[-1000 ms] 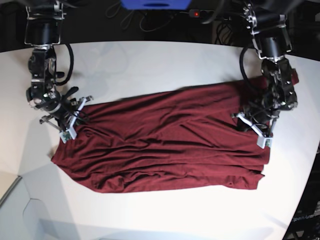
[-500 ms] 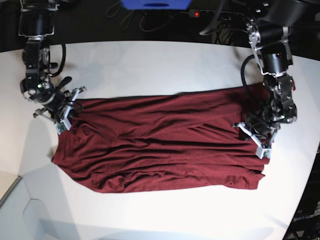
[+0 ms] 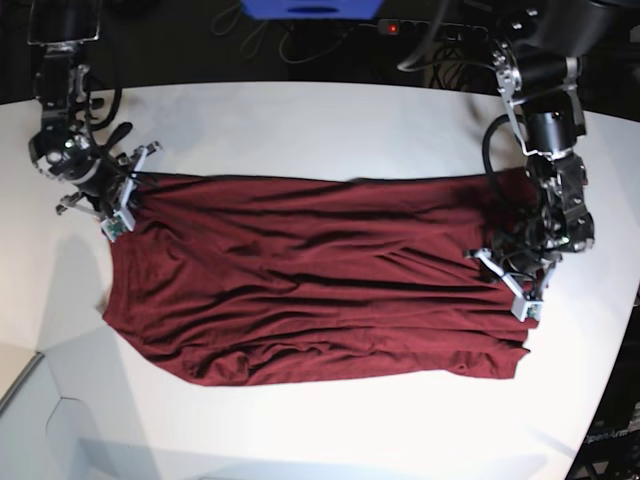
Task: Layout the t-shirt on the table in an organized manner, then fold the t-shirt properly
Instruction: 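Grasp the shirt edges with both grippers and drag them outward, then pull the shirt edge with both grippers away from the hem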
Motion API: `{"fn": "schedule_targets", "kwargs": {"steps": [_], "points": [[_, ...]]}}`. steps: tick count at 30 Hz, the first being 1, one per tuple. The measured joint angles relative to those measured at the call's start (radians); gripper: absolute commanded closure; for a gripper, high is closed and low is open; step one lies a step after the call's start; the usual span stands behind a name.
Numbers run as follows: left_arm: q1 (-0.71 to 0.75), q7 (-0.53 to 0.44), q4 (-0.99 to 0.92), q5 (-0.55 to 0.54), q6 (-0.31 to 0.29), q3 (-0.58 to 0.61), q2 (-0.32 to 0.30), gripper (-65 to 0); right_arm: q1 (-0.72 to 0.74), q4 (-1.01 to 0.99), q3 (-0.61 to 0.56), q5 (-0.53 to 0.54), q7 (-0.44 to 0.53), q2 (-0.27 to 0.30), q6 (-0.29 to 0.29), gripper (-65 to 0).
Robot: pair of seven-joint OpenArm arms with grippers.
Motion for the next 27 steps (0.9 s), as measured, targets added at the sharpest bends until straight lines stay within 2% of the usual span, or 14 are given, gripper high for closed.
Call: {"fn": "schedule_targets", "kwargs": {"steps": [8,13,16,18,22,27], "points": [[0.002,0.005,0.000,0.003,0.002,-0.004,-0.027,-0.1,0.002,0.002,0.073,-0.015,-0.017,0.008,0.000,-0.5],[0.003,0.029,0.027,0.019,0.020,-0.006,-0.032,-0.1,-0.042,0.142,0.075,-0.013,-0.026,-0.002,0.003,-0.6],[0.030,0.103,0.113,0.054,0.032,-0.006,-0.021,-0.1,-0.076,0.258,0.074,-0.020,-0.029,-0.060,0.003,-0.8],[0.038,0.192,0.175,0.063,0.034,-0.006,-0.018,-0.1,-0.099,0.315,0.063,-0.012,-0.025,-0.100,0.006,-0.8],[0.045,0.309,0.335,0.073,0.030,-0.007,0.002,-0.1,-0.122,0.351,0.000,-0.011,-0.027,-0.161,0.006,-0.8],[0.092,0.388,0.546,0.069,0.027,-0.006,0.013,-0.4,-0.138,0.349,-0.050,-0.019,-0.032,-0.191,0.006,-2.0]]}}
